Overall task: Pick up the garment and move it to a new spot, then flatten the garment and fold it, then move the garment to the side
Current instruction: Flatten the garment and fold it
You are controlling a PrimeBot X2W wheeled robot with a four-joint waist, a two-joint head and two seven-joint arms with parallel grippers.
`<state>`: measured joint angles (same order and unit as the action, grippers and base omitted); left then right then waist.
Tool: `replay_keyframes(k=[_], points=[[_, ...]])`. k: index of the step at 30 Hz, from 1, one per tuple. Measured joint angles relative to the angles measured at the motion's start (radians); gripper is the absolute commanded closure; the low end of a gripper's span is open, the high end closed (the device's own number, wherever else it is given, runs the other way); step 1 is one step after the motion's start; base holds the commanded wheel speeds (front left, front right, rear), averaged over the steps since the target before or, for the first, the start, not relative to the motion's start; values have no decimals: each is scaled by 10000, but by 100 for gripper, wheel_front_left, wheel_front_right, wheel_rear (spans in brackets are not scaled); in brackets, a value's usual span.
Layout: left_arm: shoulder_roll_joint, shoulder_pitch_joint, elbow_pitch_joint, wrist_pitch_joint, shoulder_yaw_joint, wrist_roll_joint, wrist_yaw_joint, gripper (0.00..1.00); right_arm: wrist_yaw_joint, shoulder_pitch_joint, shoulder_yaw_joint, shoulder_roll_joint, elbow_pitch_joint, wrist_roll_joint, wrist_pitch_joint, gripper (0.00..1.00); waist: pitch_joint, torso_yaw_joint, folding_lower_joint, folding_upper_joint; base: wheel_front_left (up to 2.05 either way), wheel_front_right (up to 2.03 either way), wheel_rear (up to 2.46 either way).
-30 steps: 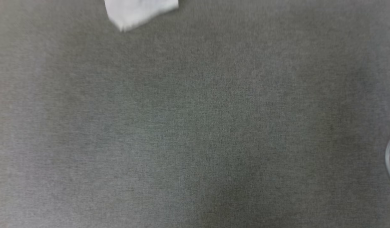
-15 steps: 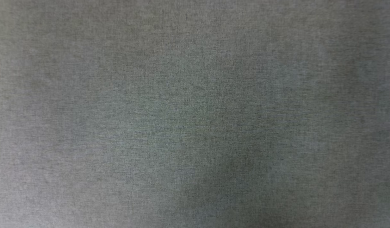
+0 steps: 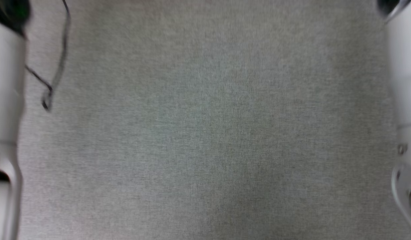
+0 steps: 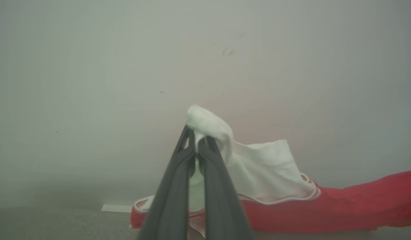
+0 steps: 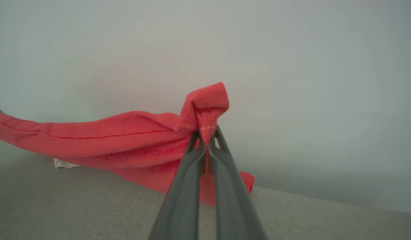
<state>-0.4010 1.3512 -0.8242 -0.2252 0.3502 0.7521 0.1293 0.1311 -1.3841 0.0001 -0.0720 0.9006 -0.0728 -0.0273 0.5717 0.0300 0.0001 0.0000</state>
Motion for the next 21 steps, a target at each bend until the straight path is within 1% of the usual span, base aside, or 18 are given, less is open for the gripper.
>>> replay_keyframes(k=[4, 6, 8, 10, 12, 15, 17, 21], points=[[-73, -1754, 460, 79, 364, 545, 0, 100, 2, 1434, 481, -194, 69, -401, 102, 100, -721, 49, 0, 0, 0, 0, 0], [-198, -2572, 725, 98, 449, 706, 0, 100, 0, 2137, 744, -282, -31, -642, 73, 100, -1076, 63, -1, 0, 0, 0, 0], [-326, -3386, 1045, 107, 479, 922, 0, 100, 0, 2855, 986, -366, -286, -857, 75, 100, -1407, 67, -1, 0, 0, 0, 0], [-497, -4163, 1321, 109, 550, 901, -25, 100, 4, 3620, 1248, -454, -546, -1039, -67, 100, -1729, 49, -1, 0, 0, 0, 0], [-545, -4920, 1714, 109, 531, 1078, -100, 100, 2, 4448, 1304, -550, -901, -1308, -136, 100, -2035, 34, -2, 0, 0, 0, 0], [-631, -6105, 2382, 267, 692, 1074, -376, 100, 0, 5724, 1392, -782, -1636, -1429, -280, 100, -2498, 26, -2, 0, 0, 0, 0], [-677, -6927, 2947, 345, 688, 1243, -554, 100, 0, 6641, 1455, -819, -2234, -1536, -453, 100, -2801, 21, -2, 0, 0, 0, 0], [-861, -8631, 4209, 426, 652, 1501, -1175, 100, 2, 8474, 1402, -924, -3636, -1676, -838, 100, -3394, -21, -2, 0, 0, 0, 0]])
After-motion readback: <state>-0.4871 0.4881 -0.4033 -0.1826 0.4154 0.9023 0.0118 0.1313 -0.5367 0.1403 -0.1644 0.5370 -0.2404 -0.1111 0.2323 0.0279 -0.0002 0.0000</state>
